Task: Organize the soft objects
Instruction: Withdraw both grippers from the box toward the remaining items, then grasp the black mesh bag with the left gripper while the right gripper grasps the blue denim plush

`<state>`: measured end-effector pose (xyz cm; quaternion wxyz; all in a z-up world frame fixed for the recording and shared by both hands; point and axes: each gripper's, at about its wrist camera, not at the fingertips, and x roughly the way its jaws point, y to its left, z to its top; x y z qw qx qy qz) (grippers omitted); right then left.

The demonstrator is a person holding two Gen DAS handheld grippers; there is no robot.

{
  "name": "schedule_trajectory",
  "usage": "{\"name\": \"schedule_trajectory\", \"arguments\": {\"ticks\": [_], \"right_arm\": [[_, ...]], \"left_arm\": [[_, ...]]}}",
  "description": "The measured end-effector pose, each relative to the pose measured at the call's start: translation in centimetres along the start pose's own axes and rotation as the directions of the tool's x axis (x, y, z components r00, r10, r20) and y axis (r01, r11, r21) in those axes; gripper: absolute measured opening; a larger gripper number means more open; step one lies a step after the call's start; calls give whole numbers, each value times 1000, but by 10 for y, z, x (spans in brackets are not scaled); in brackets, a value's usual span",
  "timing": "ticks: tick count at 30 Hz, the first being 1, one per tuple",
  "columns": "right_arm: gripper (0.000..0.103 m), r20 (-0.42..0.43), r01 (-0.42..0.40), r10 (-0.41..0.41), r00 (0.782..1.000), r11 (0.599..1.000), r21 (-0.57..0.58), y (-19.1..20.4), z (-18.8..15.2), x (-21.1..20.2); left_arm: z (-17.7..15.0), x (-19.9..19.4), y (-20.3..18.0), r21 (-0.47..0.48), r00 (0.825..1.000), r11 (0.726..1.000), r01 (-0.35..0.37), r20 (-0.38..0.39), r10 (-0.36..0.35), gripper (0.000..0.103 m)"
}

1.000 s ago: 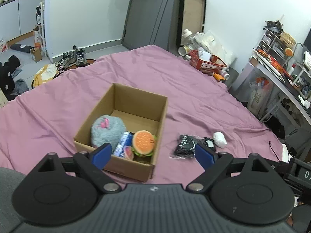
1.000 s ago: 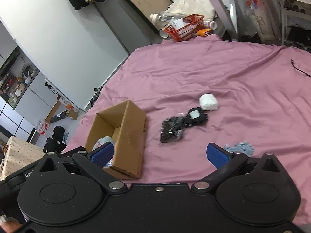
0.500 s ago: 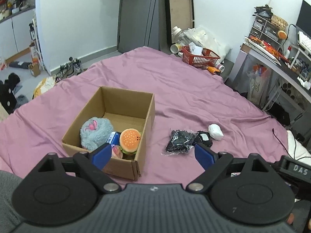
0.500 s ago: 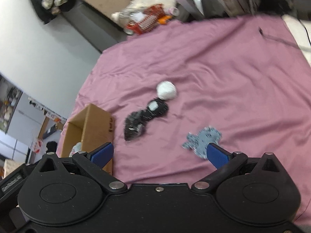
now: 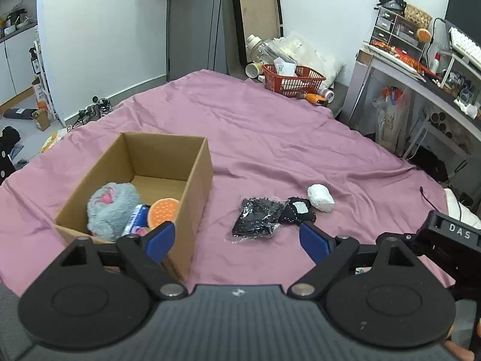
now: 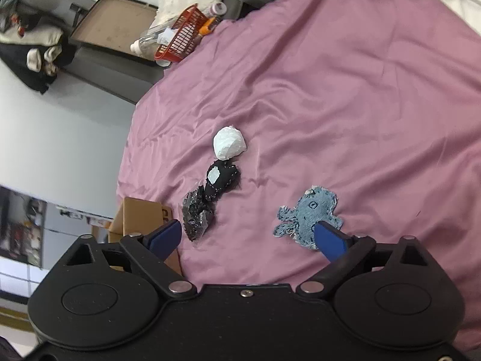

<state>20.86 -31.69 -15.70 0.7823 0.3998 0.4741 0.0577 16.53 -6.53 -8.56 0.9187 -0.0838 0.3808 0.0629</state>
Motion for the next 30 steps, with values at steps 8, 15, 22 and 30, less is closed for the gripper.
{"name": "schedule_trajectory", "arguments": {"ticks": [8, 15, 22, 30], "right_arm": [[77, -35, 59, -57, 998, 997, 58, -16, 7, 23], [77, -64, 117, -114, 991, 992, 53, -22, 10, 39], [78, -95, 162, -156, 983, 985, 62, -31, 13, 52], [73, -133, 233, -228, 964, 972, 27, -29, 14, 77]], "left_arm": [[-5, 39, -16, -9, 999, 1000, 9, -30, -9, 87], [-7, 71, -25, -47, 998, 999, 0, -69, -3, 84], [-7, 99, -30, -53, 996, 998, -16, -85, 12, 84], [-11, 133, -27, -19, 992, 998, -64, -114, 61, 84]]}}
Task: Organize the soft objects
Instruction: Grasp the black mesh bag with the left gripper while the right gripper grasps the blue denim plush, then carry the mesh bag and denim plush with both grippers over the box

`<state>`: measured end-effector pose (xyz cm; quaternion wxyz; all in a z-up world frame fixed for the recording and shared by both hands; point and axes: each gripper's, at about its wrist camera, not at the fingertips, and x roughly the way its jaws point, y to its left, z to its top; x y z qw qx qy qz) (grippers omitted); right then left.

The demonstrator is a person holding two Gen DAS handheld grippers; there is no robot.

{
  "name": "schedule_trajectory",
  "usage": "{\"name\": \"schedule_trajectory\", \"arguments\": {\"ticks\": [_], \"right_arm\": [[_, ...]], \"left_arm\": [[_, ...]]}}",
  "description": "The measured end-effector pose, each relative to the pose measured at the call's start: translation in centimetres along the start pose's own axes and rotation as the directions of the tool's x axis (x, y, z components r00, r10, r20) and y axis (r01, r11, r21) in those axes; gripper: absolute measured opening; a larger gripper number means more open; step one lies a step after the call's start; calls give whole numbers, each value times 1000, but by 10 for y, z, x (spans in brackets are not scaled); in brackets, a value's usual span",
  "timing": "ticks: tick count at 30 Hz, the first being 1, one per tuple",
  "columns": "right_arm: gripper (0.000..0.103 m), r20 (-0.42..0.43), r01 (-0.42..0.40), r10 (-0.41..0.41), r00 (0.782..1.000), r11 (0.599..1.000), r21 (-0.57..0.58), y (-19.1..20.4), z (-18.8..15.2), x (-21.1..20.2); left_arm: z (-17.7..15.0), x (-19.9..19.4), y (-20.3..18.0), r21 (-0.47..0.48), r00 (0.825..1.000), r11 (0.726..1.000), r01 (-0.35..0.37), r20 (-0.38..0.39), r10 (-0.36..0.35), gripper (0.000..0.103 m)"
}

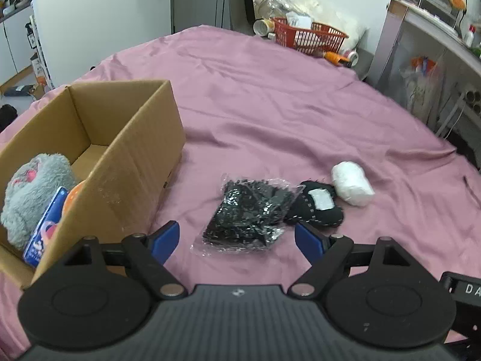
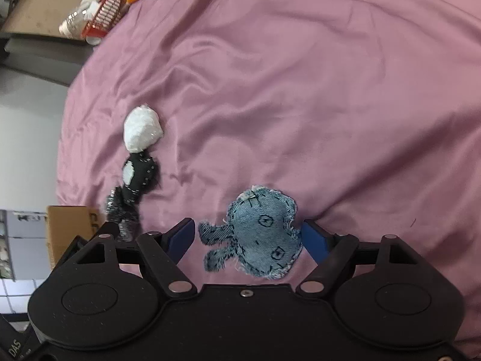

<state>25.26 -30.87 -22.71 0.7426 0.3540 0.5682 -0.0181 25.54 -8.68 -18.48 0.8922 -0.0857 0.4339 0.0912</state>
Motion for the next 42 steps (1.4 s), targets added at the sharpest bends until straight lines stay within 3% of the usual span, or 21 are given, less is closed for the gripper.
{"name": "schedule_trajectory", "arguments": {"ticks": [4, 7, 11, 18, 22, 32, 36, 42], "right_arm": [[39, 15, 27, -27, 1000, 1000, -13, 0, -1, 1], [30, 43, 3, -3, 999, 1000, -9, -1, -1, -3], [30, 92, -34, 34, 995, 999, 2, -1, 1, -11], [30, 121, -62, 64, 991, 998, -23, 4, 3, -18], [30, 161, -157, 169, 972, 984, -84, 14, 3, -28], [30, 249, -249, 293, 923, 949, -194, 32, 0, -55], [30, 265, -258, 321, 909, 934, -246, 42, -8, -65], [30, 318, -258, 377, 870, 898, -356, 59, -29, -89]], "left_arm": [[-1, 10, 0, 12, 1000, 1000, -3, -12, 3, 84], [-2, 14, -2, 21, 1000, 1000, -8, -9, 8, 84], [-3, 19, -4, 26, 1000, 1000, -12, -7, 12, 84], [-2, 28, -5, 31, 1000, 1000, 3, -5, -3, 60], [1, 17, -4, 12, 1000, 999, 31, -6, -31, 48], [3, -42, 10, -60, 995, 994, 89, 45, -87, 46], [1, -66, 17, -71, 992, 991, 110, 67, -105, 46], [5, -99, 29, -71, 990, 991, 115, 90, -108, 46]]}}
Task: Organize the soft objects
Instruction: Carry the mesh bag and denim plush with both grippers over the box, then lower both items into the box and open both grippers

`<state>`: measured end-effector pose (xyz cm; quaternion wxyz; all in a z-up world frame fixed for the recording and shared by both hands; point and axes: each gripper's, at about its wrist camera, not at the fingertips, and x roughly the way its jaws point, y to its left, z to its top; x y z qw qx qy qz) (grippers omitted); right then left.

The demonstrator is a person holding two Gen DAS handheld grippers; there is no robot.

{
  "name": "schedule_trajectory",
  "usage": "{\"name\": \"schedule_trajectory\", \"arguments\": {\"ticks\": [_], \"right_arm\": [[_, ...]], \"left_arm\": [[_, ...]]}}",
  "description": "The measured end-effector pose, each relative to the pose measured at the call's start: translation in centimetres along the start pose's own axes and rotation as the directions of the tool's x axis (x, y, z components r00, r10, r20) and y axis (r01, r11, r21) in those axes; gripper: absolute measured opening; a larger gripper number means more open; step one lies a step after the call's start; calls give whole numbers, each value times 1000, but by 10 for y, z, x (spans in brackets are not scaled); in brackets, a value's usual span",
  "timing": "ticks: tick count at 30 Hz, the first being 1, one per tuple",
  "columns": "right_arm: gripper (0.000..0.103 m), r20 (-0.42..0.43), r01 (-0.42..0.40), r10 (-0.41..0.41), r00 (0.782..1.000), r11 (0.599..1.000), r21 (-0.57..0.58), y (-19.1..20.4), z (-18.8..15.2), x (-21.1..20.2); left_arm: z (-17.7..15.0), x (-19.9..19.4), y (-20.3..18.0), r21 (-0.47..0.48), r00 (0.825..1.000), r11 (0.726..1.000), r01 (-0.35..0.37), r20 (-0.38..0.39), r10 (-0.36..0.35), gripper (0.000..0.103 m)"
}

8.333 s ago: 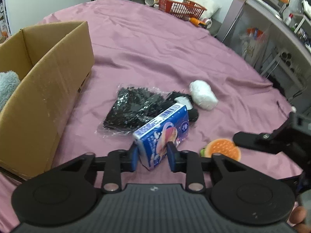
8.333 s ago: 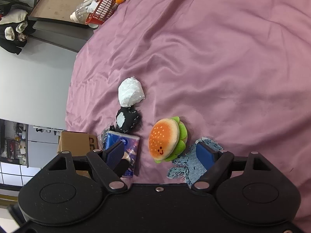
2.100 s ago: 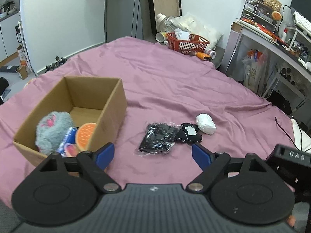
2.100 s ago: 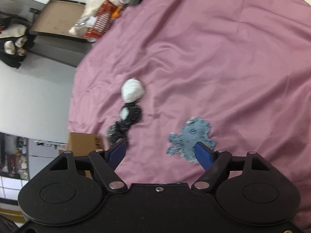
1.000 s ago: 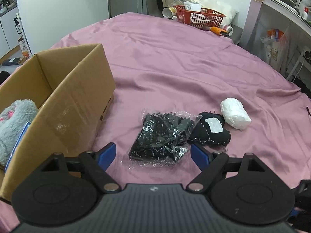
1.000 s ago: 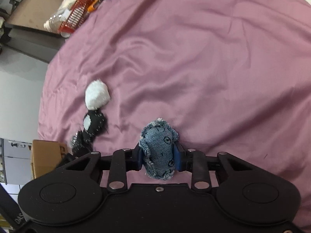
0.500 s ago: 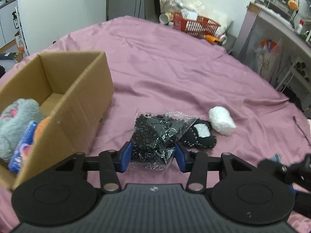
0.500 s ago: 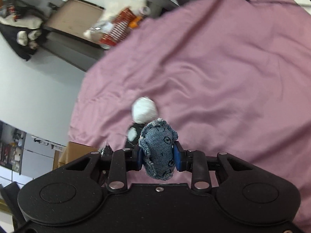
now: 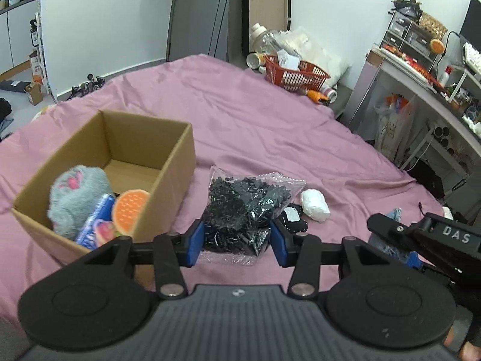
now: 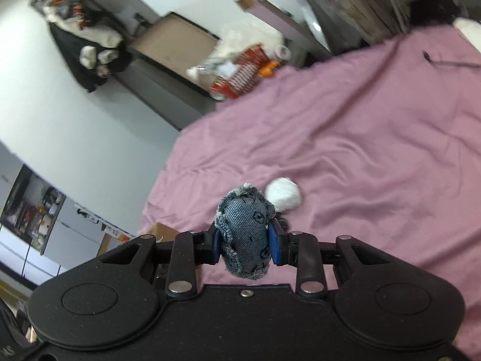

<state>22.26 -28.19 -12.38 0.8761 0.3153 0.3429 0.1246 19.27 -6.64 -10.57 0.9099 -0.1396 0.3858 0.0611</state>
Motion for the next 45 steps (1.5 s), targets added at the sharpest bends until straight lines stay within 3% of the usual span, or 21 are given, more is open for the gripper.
{"name": "schedule_trajectory", "arguments": {"ticks": [9, 23, 32, 45], "right_arm": [[30, 23, -1, 5, 1000, 986, -169, 58, -1, -24], [30, 23, -29, 35, 999, 972, -235, 133, 3, -35], [30, 1, -60, 63, 998, 962, -265, 175, 3, -26], [31, -64, -57, 39, 997, 949, -309, 218, -6, 10]], "left_arm": [[16, -45, 15, 17, 999, 1000, 3, 32, -4, 46], [51, -84, 61, -28, 996, 1000, 9, 90, -7, 46], [77, -95, 94, -67, 993, 998, 13, 116, -5, 46], [103, -83, 145, -139, 995, 990, 22, 100, -8, 46]]}}
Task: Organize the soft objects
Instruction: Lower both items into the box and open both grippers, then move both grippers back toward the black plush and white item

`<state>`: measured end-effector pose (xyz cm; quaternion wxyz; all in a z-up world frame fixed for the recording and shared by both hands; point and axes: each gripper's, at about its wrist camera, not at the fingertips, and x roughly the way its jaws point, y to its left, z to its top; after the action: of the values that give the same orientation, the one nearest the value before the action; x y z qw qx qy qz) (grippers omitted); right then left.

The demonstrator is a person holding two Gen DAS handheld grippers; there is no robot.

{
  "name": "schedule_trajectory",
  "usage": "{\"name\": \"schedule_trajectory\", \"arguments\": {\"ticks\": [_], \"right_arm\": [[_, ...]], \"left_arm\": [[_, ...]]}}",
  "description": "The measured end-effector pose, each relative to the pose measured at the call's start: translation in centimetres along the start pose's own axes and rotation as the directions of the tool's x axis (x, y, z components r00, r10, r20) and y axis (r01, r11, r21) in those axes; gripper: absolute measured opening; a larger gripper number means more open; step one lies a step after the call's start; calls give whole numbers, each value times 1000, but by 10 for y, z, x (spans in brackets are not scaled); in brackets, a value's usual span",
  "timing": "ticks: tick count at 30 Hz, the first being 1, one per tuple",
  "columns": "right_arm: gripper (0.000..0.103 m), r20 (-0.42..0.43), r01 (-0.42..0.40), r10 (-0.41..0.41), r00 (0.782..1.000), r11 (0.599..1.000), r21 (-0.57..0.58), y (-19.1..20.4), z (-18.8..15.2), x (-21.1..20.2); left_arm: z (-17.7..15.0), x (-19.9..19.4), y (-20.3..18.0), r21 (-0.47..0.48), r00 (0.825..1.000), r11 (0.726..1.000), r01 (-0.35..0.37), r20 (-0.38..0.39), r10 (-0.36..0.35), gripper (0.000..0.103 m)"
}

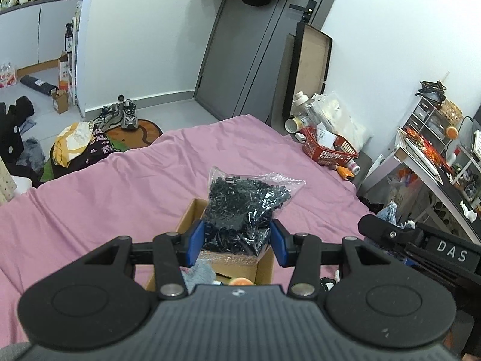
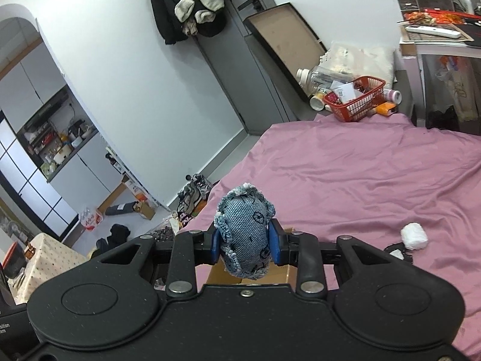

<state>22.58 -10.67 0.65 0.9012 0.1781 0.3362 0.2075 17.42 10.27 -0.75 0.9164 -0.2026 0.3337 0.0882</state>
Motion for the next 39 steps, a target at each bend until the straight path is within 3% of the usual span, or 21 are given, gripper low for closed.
{"name": "schedule_trajectory", "arguments": {"ticks": [11, 27, 30, 33, 35, 39], "right_arm": [[23, -73, 5, -7, 997, 1000, -29, 18, 5, 35], [24, -185, 67, -62, 981, 998, 21, -6, -8, 46], [25, -193, 92, -86, 978, 995, 23, -15, -11, 43], [34, -190, 116, -107, 976, 993, 33, -26, -11, 36], [53, -178, 121, -111, 978, 992, 47, -33, -9, 30], [70, -157, 134, -122, 980, 989, 65, -46, -5, 16]], "left_arm": [[13, 34, 23, -40, 998, 999, 8, -60, -11, 46], [3, 87, 23, -55, 984, 998, 7, -177, -17, 47], [-3, 94, 15, -23, 978, 999, 38, -202, -42, 49], [-3, 97, 7, -4, 973, 1000, 19, -229, -19, 57], [-3, 94, 6, -3, 976, 1000, 7, -217, -8, 61], [-2, 87, 6, -15, 978, 1000, -18, -207, 15, 66]]}}
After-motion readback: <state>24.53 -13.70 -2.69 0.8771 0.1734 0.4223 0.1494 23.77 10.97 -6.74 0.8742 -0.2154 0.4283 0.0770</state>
